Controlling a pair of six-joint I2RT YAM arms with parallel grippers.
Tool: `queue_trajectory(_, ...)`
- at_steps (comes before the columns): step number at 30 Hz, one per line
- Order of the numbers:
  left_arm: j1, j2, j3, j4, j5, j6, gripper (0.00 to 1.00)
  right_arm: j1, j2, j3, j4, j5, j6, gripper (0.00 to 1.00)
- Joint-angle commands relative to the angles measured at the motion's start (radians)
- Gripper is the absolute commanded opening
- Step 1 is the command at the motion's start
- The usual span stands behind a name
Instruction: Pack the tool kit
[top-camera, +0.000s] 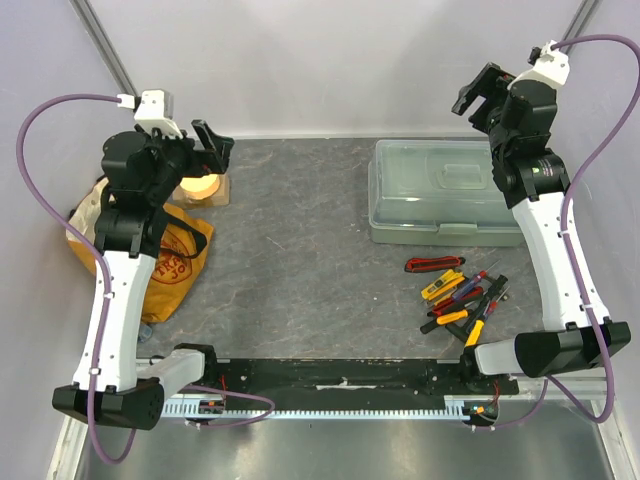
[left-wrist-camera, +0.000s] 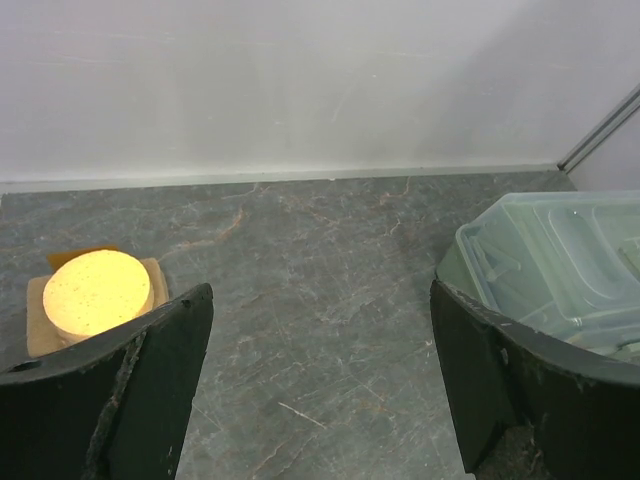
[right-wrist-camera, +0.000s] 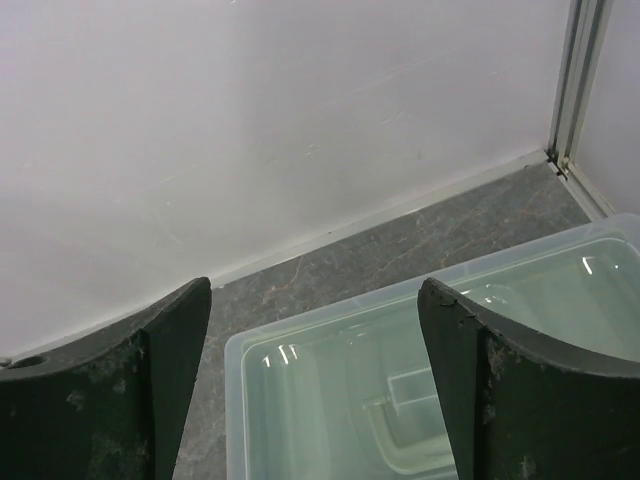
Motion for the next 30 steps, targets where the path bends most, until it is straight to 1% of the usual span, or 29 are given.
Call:
queue_trajectory(1, 0.002, 0.001, -0.015, 0.023, 0.030, -0.016, 0.94, 0.000, -0.033, -0.003, -0.031, 0.039, 0.057, 0.91)
queue_trajectory(5, 0.002, 0.015, -0.016, 0.017, 0.043, -0.031, 0.94, -0.002, -0.024, 0.001, -0.089, 0.118, 0.095, 0.91)
queue_trajectory(7, 0.002, 0.018, -0.024, 0.022, 0.046, -0.038, 0.94, -0.003, -0.010, 0.023, -0.150, 0.168, 0.118, 0.91)
queue_trajectory(8, 0.002, 0.020, -0.027, 0.020, 0.054, -0.038, 0.95, -0.002, -0.001, 0.037, -0.187, 0.197, 0.138, 0.91)
queue_trajectory(9, 0.003, 0.024, -0.029, 0.020, 0.062, -0.039, 0.99, -0.002, 0.009, 0.047, -0.215, 0.223, 0.144, 0.91)
queue_trajectory(13, 0.003, 0.047, -0.029, 0.017, 0.132, -0.041, 0.99, -0.028, 0.055, 0.093, -0.359, 0.313, 0.196, 0.91)
queue_trajectory(16, 0.003, 0.063, -0.032, 0.019, 0.137, -0.056, 0.99, -0.074, 0.068, 0.084, -0.431, 0.309, 0.253, 0.92)
queue_trajectory(19, 0.003, 0.086, -0.030, 0.016, 0.126, -0.076, 0.99, -0.124, 0.067, 0.052, -0.485, 0.272, 0.298, 0.94)
queue_trajectory(20, 0.002, 0.092, -0.029, 0.014, 0.128, -0.082, 0.99, -0.175, 0.070, 0.038, -0.502, 0.257, 0.313, 0.94)
queue_trajectory(22, 0.003, 0.107, -0.029, 0.008, 0.134, -0.094, 0.99, -0.209, 0.064, 0.006, -0.525, 0.229, 0.348, 0.96)
queue_trajectory(27, 0.002, 0.138, -0.030, 0.003, 0.145, -0.116, 0.99, -0.226, 0.030, -0.071, -0.546, 0.196, 0.434, 0.97)
queue_trajectory(30, 0.002, 0.158, -0.029, 0.000, 0.149, -0.128, 0.98, -0.226, 0.021, -0.080, -0.562, 0.130, 0.450, 0.94)
